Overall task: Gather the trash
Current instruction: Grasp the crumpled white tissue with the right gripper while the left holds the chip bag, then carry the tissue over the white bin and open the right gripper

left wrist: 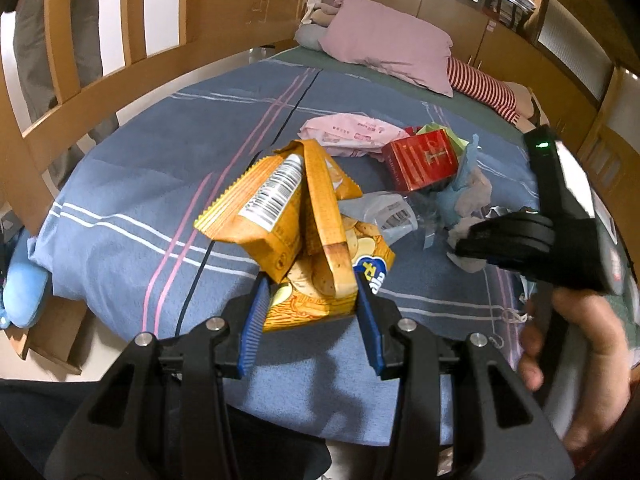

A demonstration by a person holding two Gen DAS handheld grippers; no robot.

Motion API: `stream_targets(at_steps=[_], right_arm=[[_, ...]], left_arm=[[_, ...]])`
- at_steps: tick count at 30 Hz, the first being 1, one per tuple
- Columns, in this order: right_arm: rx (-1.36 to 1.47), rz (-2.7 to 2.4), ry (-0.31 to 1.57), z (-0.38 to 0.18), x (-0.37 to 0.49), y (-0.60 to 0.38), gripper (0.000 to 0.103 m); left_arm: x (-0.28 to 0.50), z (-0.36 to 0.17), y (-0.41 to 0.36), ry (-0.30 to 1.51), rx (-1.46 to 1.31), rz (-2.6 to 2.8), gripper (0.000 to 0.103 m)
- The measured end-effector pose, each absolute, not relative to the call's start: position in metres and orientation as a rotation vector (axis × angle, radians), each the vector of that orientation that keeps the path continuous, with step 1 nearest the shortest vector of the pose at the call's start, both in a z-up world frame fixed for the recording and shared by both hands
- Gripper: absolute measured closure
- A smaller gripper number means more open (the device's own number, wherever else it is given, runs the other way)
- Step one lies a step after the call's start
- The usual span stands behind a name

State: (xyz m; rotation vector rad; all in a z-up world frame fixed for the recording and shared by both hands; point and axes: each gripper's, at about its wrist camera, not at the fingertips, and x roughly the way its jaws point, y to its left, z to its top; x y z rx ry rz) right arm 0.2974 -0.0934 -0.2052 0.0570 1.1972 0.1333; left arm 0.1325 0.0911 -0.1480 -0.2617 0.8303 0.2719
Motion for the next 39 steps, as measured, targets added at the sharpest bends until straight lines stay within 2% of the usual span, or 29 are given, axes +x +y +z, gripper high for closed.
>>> stream_targets(at_steps=[8,18,24,39], right_arm=[[0.094,0.172,1.203,-0.178,0.249,-0.136,0.087],[0.216,0.257,0.939,-0.109,0.153,-0.197,0.087],[0.254,0.252,0.873,-0.095,0.102,-0.211,0.087],[0.244,0.208,0.823,-0.068,0.034,-0.257,0.087]], left_arm=[[0.129,-0.146,0.089,0.818,-0.239,0.267,0.06],[0.102,-0.126,0.073,0.697,-0.156,0.178,0.06],[0.084,-0.12,0.066,0.655,-0.161,0.095,0.06],[0.084,-0.122,0.058,0.675,-0.179,-0.018,0.06]])
